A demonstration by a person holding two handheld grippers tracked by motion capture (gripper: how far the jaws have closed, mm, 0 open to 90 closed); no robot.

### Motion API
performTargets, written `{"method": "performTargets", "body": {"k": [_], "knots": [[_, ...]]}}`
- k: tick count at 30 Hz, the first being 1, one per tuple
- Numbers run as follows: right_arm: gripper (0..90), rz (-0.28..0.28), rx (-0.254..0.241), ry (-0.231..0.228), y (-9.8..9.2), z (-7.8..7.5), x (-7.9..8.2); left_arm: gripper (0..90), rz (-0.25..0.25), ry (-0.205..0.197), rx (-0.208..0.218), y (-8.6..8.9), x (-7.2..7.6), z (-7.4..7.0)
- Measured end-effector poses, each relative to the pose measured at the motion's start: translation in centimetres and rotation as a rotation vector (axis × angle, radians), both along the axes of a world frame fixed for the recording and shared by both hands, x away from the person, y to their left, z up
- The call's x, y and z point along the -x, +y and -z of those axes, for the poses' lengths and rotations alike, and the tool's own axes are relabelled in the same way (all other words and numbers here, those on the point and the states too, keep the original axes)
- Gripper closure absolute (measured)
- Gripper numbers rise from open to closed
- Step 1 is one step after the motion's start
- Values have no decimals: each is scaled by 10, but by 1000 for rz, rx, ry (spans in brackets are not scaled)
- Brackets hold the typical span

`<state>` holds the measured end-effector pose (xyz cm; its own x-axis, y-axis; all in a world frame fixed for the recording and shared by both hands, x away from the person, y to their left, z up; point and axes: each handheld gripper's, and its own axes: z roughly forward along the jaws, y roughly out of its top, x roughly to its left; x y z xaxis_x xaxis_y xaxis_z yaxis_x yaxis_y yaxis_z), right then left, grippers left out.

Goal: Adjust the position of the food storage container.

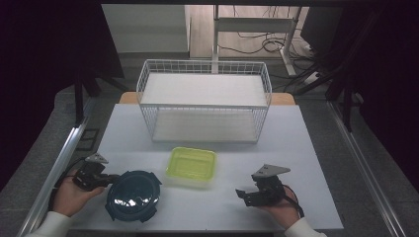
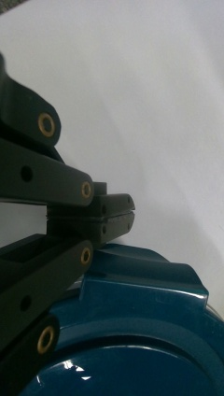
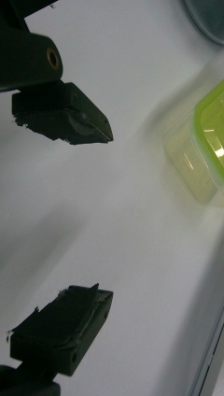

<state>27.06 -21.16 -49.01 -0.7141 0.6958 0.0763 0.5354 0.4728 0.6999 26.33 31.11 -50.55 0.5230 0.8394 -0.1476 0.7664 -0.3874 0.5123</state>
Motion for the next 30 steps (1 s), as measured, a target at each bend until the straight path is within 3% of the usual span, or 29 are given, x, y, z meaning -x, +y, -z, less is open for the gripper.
{"method": "performTargets", "body": {"k": [12, 14, 24, 30], "knots": [[196, -1, -2, -2, 1, -1, 0, 900, 86, 0, 30, -26, -7, 0], [196, -5, -1, -1, 1, -1, -1, 900, 87, -1, 47, -30, -6, 1], [196, -16, 1, -3, 3, -1, -2, 900, 121, -1, 33, -44, -7, 0], [196, -18, 3, -1, 4, -1, -3, 900, 117, -7, 49, -49, -8, 1]]}}
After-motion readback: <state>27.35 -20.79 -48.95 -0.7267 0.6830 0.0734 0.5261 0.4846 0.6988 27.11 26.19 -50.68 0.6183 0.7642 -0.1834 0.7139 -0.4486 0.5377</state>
